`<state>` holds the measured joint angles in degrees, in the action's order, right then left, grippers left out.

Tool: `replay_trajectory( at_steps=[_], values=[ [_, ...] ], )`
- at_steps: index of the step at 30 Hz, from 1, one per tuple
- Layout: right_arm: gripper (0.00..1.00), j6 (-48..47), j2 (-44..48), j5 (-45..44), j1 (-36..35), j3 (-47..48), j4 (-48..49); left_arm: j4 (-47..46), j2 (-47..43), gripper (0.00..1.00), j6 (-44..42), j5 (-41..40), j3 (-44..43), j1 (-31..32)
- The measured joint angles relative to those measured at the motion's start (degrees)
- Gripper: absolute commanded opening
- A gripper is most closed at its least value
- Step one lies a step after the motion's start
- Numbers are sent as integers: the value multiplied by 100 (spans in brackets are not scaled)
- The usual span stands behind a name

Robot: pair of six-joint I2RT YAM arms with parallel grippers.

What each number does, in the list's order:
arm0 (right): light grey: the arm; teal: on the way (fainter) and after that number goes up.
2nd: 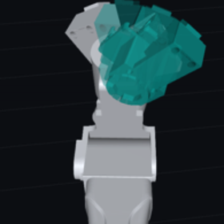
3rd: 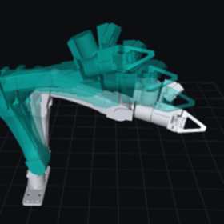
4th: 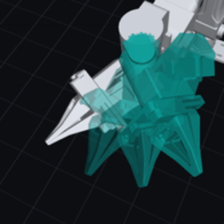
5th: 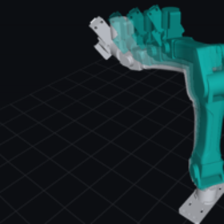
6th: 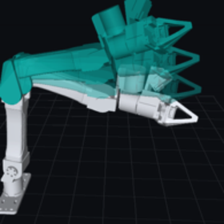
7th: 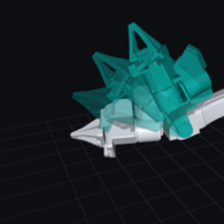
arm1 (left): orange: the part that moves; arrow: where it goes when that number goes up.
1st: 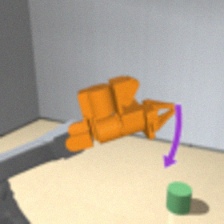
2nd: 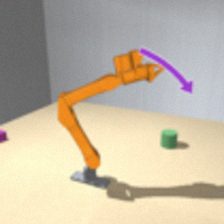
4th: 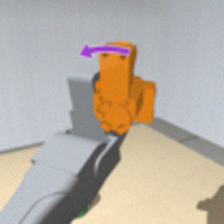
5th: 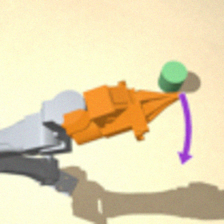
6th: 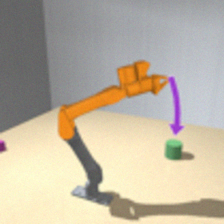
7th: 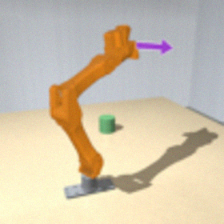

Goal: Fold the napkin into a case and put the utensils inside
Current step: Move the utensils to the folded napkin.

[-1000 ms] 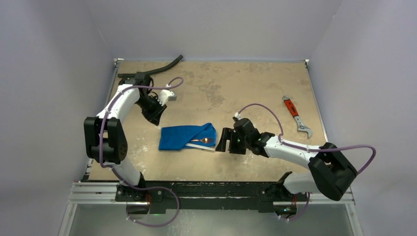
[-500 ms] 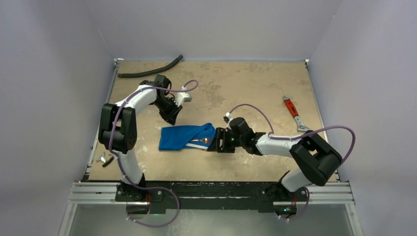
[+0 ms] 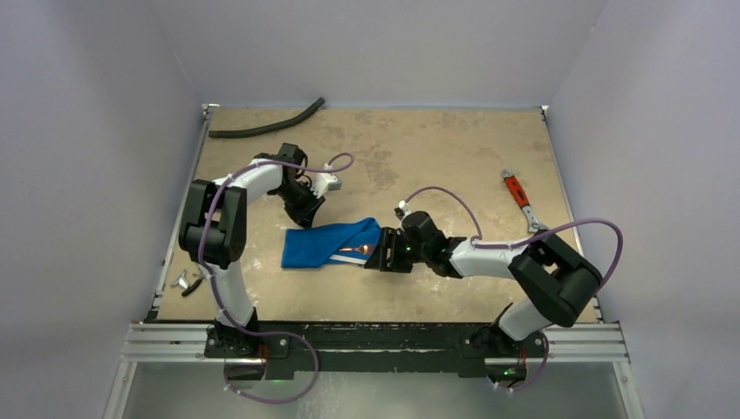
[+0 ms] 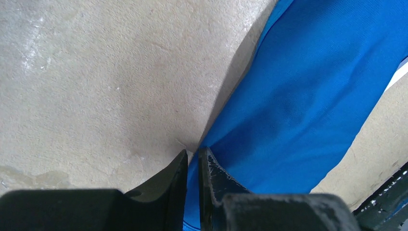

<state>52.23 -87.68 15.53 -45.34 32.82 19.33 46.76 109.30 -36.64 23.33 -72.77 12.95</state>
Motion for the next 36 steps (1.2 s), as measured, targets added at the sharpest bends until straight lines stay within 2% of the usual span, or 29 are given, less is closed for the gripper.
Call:
replay_trajectory(
  at_steps=[18, 23, 27, 36],
  values=[
    [53, 389, 225, -892, -146, -2, 199, -66, 0, 13, 0, -61, 52, 26],
    [60, 385, 225, -903, -192, -9, 142, -63, 0, 13, -2, -66, 52, 26],
    [61, 363, 275, -896, -197, -264, 160, -66, -2, 12, -2, -66, 52, 26],
    [54, 289, 234, -557, -201, -557, 787, -63, -2, 12, 0, -70, 52, 26]
  ],
)
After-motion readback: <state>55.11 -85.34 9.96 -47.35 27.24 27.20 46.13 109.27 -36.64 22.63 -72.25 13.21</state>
